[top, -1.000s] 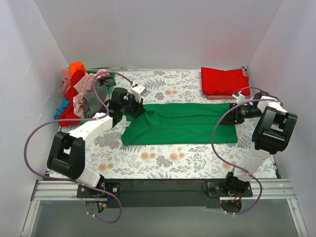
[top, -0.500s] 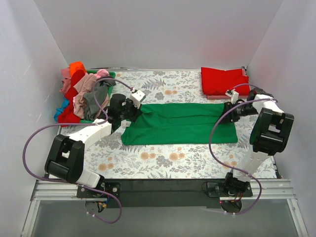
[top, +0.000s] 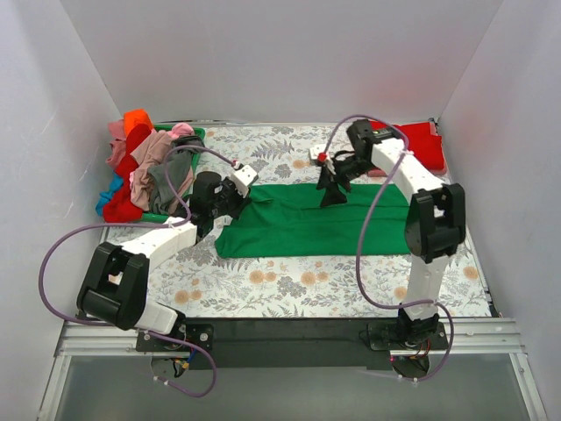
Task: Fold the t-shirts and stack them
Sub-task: Fold the tshirt
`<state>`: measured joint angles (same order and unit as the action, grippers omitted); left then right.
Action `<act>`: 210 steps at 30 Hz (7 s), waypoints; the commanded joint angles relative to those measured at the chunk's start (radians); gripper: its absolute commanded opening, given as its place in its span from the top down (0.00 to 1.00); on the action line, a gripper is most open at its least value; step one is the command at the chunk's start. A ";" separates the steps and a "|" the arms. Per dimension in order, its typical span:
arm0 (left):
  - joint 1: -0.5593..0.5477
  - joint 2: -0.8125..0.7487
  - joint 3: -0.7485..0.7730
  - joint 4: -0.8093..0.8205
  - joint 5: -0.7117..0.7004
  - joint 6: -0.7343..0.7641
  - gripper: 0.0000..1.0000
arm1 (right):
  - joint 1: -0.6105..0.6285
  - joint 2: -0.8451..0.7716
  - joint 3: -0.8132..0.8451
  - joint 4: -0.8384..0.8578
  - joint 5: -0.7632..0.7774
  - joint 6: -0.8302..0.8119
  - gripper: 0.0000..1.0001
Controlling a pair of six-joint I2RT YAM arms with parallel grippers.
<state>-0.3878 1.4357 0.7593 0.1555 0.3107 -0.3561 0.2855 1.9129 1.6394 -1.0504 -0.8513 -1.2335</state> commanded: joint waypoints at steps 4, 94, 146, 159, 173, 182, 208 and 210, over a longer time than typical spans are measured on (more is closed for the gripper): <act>0.007 -0.061 -0.047 0.047 0.030 0.045 1.00 | 0.133 0.239 0.351 -0.004 0.033 -0.138 0.31; 0.067 -0.165 0.158 -0.224 -0.466 -0.470 0.15 | 0.258 0.226 0.180 0.500 0.635 0.649 0.59; -0.008 -0.029 0.025 -0.840 -0.613 -1.482 0.42 | 0.067 -0.508 -0.783 0.363 0.222 0.270 0.39; 0.030 0.074 0.058 -0.823 -0.659 -1.428 0.62 | 0.067 -0.503 -0.783 0.366 0.270 0.261 0.42; 0.043 0.115 0.104 -0.745 -0.711 -1.267 0.87 | 0.098 -0.457 -0.813 0.377 0.372 0.124 0.46; 0.049 0.170 0.184 -0.729 -0.725 -1.181 0.89 | 0.182 -0.394 -0.831 0.519 0.563 0.196 0.47; 0.090 0.272 0.293 -0.703 -0.705 -1.055 0.92 | 0.190 -0.408 -0.862 0.515 0.609 0.216 0.57; 0.095 0.284 0.296 -0.705 -0.708 -1.049 0.92 | 0.190 -0.393 -0.865 0.517 0.613 0.223 0.66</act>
<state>-0.3069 1.7123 1.0222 -0.5682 -0.3767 -1.4361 0.4725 1.4860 0.7929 -0.5472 -0.2787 -1.0168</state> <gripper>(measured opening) 0.089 0.373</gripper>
